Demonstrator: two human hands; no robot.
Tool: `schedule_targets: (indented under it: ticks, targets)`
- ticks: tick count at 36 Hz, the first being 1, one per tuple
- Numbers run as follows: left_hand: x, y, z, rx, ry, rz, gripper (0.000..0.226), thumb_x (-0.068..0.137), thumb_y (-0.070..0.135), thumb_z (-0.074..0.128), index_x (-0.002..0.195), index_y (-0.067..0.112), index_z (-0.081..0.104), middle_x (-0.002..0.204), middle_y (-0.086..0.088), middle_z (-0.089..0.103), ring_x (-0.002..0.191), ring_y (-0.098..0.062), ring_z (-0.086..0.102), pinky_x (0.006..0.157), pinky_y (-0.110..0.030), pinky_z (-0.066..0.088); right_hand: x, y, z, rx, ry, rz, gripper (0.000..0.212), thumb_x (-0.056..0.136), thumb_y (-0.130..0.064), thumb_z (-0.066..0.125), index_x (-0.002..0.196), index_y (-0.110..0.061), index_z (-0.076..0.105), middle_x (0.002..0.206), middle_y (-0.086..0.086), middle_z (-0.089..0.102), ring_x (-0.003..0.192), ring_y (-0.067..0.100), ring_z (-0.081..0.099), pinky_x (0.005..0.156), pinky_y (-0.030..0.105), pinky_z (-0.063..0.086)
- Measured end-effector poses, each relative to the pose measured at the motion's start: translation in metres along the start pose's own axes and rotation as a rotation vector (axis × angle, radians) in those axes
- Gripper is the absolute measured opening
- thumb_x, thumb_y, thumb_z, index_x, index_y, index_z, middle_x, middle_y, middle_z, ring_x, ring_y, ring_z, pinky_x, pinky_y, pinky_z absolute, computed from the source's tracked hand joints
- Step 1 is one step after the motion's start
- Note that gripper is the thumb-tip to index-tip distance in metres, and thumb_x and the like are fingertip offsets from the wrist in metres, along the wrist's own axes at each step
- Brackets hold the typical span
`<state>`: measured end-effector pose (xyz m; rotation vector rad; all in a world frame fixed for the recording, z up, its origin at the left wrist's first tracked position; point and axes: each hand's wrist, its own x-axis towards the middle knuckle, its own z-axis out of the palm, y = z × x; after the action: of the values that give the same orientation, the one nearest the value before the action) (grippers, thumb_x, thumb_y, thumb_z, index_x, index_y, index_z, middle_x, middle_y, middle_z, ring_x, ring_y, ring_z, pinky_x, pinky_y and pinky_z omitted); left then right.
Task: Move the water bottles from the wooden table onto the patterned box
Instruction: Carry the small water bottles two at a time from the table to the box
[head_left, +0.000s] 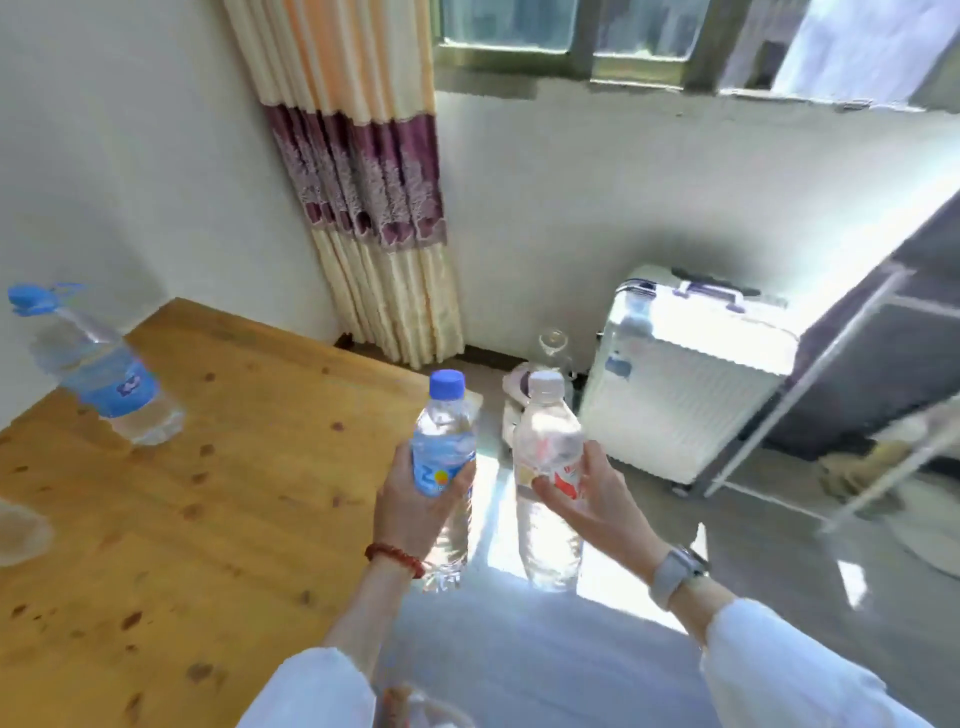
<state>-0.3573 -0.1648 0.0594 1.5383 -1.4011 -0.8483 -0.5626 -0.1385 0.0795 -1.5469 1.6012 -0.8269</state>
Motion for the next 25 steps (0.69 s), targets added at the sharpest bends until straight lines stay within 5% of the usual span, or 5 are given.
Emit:
schedule_targets:
  ticks: [3, 9, 15, 19, 25]
  targets:
    - [-0.034, 0.035, 0.071, -0.017, -0.134, 0.03, 0.044, 0.065, 0.036, 0.078, 0.098, 0.018, 0.055, 0.078, 0.014, 0.06, 0.068, -0.008, 0.059, 0.063, -0.019, 0.045, -0.054, 0.041, -0.062, -0.022, 0.134, 0.088, 0.047, 0.079, -0.04, 0.066, 0.111, -0.015, 0.042, 0.093, -0.004, 0.061, 0.079, 0.011, 0.062, 0.069, 0.022, 0.053]
    - [-0.116, 0.113, 0.201, -0.038, -0.398, 0.17, 0.041, 0.069, 0.028, 0.077, 0.103, 0.014, 0.057, 0.08, 0.01, 0.061, 0.067, 0.011, 0.058, 0.058, -0.001, 0.038, -0.163, 0.116, -0.171, -0.009, 0.422, 0.291, 0.053, 0.077, -0.045, 0.067, 0.115, -0.018, 0.043, 0.09, -0.005, 0.062, 0.083, 0.02, 0.064, 0.075, 0.037, 0.053]
    - [-0.182, 0.161, 0.325, -0.016, -0.724, 0.251, 0.04, 0.068, 0.04, 0.076, 0.096, 0.027, 0.051, 0.084, 0.013, 0.062, 0.077, -0.007, 0.062, 0.067, -0.025, 0.05, -0.256, 0.185, -0.252, 0.078, 0.709, 0.504, 0.044, 0.075, -0.042, 0.07, 0.107, -0.023, 0.045, 0.085, -0.012, 0.057, 0.084, 0.019, 0.058, 0.072, 0.03, 0.044]
    - [-0.224, 0.195, 0.412, -0.004, -0.903, 0.335, 0.036, 0.073, 0.028, 0.074, 0.102, 0.023, 0.053, 0.087, 0.014, 0.06, 0.073, 0.013, 0.056, 0.065, -0.008, 0.045, -0.31, 0.231, -0.301, 0.115, 0.91, 0.621, 0.044, 0.076, -0.039, 0.069, 0.109, -0.017, 0.048, 0.091, -0.002, 0.062, 0.087, 0.023, 0.06, 0.072, 0.031, 0.045]
    - [-0.291, 0.25, 0.556, 0.033, -1.094, 0.455, 0.031, 0.072, 0.03, 0.074, 0.094, 0.024, 0.053, 0.08, 0.015, 0.061, 0.073, 0.002, 0.058, 0.064, -0.014, 0.043, -0.379, 0.309, -0.39, 0.146, 1.076, 0.757, 0.052, 0.076, -0.044, 0.068, 0.114, -0.017, 0.047, 0.101, 0.002, 0.065, 0.092, 0.021, 0.062, 0.08, 0.037, 0.05]
